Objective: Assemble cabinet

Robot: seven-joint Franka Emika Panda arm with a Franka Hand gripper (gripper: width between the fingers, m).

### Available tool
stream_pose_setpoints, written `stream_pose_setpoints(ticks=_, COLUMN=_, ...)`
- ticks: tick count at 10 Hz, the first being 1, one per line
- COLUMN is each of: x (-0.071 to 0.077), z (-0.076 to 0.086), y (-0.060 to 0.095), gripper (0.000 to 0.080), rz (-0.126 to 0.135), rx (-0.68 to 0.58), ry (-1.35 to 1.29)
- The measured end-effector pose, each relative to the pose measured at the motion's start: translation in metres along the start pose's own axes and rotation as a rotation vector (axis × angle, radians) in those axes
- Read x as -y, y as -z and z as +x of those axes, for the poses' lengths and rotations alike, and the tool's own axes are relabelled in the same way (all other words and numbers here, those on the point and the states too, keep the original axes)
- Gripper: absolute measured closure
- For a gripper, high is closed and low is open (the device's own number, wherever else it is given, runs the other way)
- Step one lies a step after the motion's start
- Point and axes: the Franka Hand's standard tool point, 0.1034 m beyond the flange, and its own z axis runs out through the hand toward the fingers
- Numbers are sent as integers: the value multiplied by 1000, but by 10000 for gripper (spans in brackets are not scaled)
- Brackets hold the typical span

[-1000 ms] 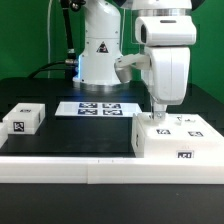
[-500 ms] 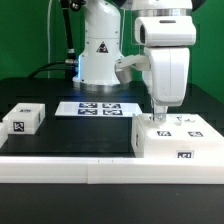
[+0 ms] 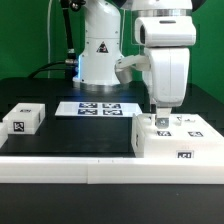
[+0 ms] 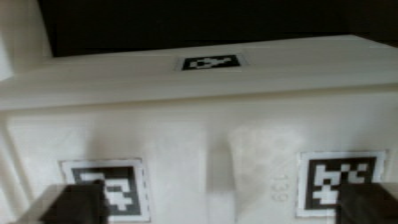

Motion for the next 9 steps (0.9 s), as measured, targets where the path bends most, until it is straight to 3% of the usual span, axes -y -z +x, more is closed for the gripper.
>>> stream_pose_setpoints(ticks=1, x=0, z=0, y=0, gripper=49, rz=0, rx=0, ry=0)
stream_pose_setpoints(ticks=2, x=0, z=0, y=0, gripper=15, rz=0, rx=0, ry=0)
stream_pose_setpoints(ticks=4, x=1, z=-1, y=3, gripper=3, rz=-2, rx=2, ry=-12)
stream_pose_setpoints(ticks=7, x=14, z=-3, y=35, gripper=2, rz=-40, rx=16, ry=-148)
stream_pose_setpoints(ticks=9, x=31, z=0, y=45, gripper=2, rz=-53, rx=20, ry=-283)
